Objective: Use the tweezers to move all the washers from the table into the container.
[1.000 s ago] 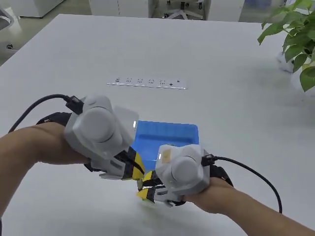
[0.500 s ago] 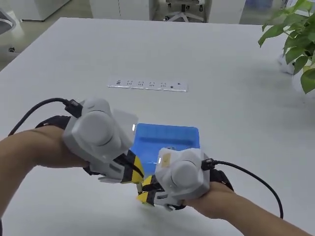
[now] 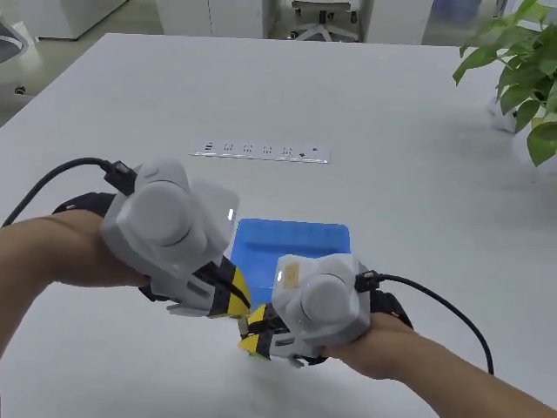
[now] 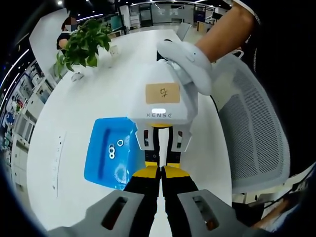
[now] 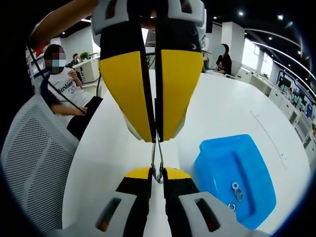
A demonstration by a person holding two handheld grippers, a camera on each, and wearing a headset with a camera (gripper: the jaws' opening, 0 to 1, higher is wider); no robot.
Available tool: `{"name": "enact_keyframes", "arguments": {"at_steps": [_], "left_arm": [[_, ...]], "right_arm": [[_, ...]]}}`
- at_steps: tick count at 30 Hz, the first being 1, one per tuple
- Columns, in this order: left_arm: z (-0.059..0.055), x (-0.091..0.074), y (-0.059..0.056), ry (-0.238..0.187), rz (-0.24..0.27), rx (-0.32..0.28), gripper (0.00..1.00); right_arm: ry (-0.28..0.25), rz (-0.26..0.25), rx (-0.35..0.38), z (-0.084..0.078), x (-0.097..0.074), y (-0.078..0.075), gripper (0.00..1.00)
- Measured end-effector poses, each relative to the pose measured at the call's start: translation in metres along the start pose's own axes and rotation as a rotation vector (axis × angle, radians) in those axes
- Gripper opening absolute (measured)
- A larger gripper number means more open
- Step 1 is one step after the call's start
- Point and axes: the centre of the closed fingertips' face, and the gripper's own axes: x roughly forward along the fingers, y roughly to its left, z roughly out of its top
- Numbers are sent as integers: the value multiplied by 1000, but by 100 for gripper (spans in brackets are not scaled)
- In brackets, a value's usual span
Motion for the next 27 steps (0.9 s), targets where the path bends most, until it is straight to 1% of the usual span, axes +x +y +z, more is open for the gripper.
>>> {"name": "enact_keyframes", "arguments": {"at_steps": [7,16,20,27], "left_arm": [[7,-9,4,-9,13,9,5],[17,-19,7,-9,24,31,5],[21,-24,12,-12,32,43,5],[28,-30,24,-14,48,64,5]], "right_arm": [[3,-6,-15,9,-11,-4,10],[2,-18,-27,17,-21,-11,10],[-1,-26,-32,21,-24,-15,10],[-8,-49,-50,27,-32,-31,10]]}}
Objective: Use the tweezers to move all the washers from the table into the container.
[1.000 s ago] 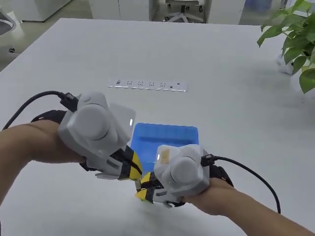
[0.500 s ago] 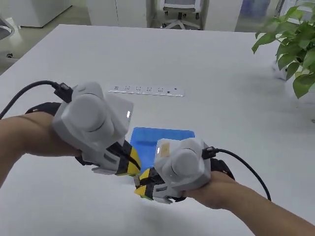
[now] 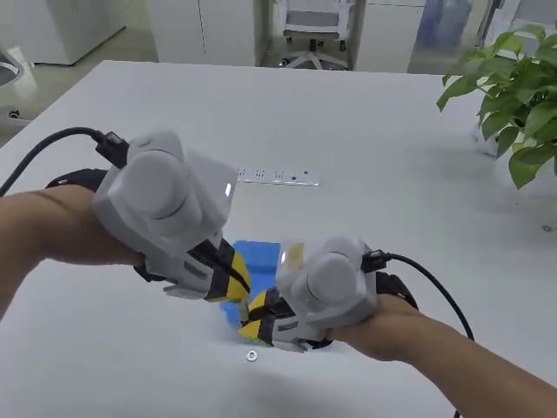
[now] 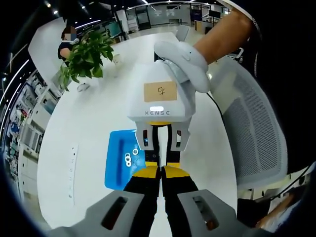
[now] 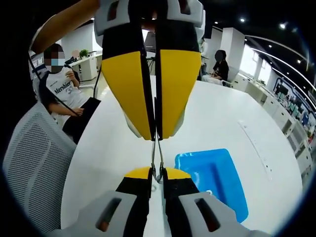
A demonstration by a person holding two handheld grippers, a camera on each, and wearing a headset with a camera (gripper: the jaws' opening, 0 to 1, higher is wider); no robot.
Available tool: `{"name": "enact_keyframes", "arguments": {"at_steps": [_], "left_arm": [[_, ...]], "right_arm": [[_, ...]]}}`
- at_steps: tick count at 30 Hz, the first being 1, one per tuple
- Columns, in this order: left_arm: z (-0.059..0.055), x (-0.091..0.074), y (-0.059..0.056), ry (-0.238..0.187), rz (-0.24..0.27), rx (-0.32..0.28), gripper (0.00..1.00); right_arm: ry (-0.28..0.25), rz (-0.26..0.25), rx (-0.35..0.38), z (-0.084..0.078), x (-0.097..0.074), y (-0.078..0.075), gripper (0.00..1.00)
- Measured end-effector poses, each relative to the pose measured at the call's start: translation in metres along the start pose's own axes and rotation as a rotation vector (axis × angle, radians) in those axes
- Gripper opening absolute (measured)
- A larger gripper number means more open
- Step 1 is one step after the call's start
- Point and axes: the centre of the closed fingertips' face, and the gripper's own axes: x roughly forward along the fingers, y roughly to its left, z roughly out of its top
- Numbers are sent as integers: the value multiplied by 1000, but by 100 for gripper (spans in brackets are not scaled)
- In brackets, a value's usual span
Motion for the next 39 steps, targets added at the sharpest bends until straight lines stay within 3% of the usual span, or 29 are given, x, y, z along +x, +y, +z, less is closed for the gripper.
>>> {"name": "enact_keyframes", "arguments": {"at_steps": [16,39], "left_arm": [[7,4,32,-41,32,18,5],[-12,36,63,-45,12,-12,5]], "right_arm": [[-3,-40,-23,-5,-9,-36,10],[28,-44,34,-36,11,-65,11]]}}
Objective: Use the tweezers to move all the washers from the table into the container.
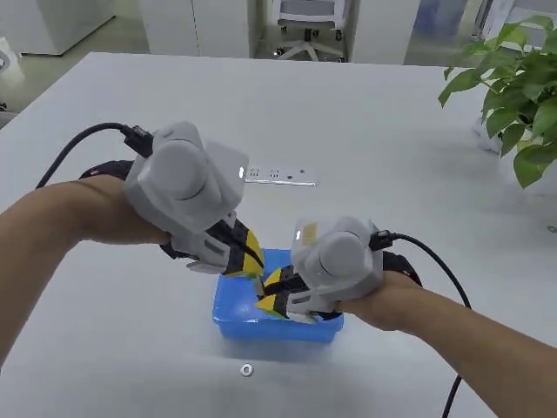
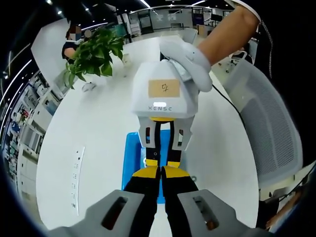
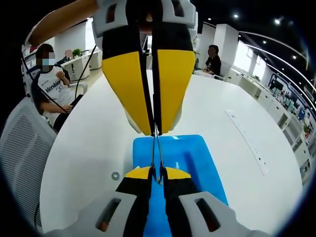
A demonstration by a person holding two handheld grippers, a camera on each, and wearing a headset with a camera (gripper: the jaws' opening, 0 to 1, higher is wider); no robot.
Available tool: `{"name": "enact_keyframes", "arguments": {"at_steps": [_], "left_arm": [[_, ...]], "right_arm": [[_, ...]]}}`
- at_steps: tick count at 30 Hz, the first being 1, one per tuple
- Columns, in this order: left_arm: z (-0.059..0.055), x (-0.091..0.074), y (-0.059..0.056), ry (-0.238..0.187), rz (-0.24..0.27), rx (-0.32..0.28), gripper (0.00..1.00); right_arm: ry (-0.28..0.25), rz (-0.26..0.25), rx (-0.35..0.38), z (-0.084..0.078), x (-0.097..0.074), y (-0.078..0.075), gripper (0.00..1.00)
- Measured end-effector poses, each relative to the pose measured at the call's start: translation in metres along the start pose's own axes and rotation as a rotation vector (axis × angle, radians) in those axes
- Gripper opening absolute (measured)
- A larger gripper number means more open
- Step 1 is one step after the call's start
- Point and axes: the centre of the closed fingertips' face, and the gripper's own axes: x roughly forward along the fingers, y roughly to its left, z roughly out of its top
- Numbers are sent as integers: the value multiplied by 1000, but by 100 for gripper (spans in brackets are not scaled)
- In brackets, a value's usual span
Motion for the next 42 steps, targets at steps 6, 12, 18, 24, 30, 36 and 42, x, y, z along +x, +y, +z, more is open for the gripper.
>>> {"name": "enact_keyframes", "arguments": {"at_steps": [6,12,18,24,30,36,42], "left_arm": [[-3,8,3,2,-11,-3,5],[-6,14,6,8,-18,7,5],[-7,18,7,11,-22,9,5],[-6,19,6,11,-25,11,5],[-4,16,5,14,-23,20,5],[2,9,3,12,-19,30,5],[9,0,-1,5,-14,38,5]], "right_arm": [[12,1,8,-7,4,-4,11],[29,-1,13,-13,7,-7,11],[39,-7,17,-19,8,-9,11],[42,-8,19,-21,6,-9,11],[36,-14,15,-18,3,-8,11],[23,-22,11,-12,-3,-6,11],[4,-33,7,-3,-11,-2,11]]}}
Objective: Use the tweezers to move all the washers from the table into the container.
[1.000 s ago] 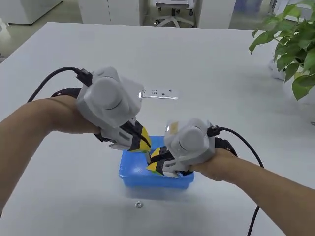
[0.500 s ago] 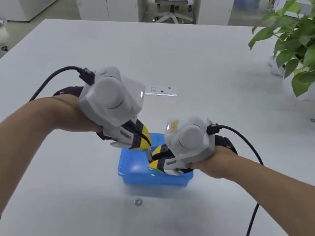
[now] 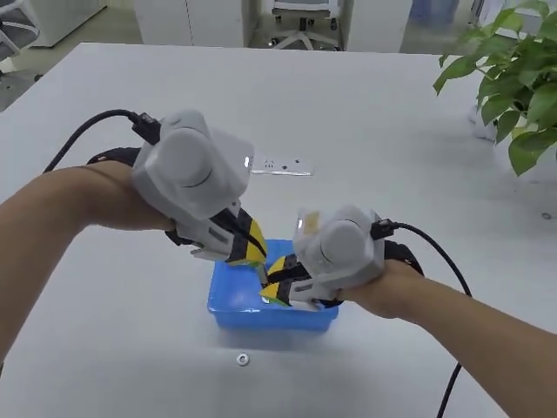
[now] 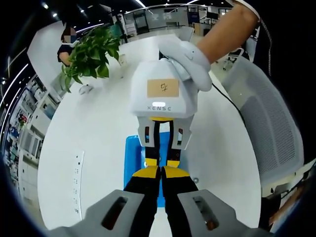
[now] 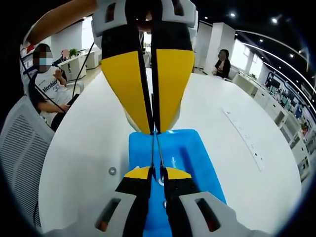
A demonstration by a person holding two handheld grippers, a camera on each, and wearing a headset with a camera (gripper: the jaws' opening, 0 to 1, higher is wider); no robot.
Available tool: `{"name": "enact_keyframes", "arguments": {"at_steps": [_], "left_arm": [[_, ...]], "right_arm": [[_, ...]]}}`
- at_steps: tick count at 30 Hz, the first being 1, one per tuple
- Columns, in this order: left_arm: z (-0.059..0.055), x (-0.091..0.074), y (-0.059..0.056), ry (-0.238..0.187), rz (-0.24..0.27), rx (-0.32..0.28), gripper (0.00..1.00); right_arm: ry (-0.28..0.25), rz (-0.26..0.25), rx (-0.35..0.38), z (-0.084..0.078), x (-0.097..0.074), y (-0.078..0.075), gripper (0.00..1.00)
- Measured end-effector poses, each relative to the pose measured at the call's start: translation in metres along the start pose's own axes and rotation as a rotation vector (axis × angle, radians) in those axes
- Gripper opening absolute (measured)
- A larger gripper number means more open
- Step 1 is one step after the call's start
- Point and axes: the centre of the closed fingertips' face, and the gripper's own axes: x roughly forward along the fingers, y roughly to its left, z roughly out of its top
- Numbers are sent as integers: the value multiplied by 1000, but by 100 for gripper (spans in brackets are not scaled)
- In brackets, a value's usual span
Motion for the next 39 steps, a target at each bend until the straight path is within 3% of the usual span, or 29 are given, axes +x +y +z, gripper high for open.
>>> {"name": "enact_keyframes", "arguments": {"at_steps": [11,25,39], "left_arm": [[6,-16,-8,6,15,10,5],[8,-30,-27,21,18,18,5],[-1,-26,-49,29,-7,1,5]], "right_arm": [[-20,-12,-20,16,-8,8,11],[-37,-7,-36,29,-12,26,11],[-37,27,-38,26,-2,51,11]]}}
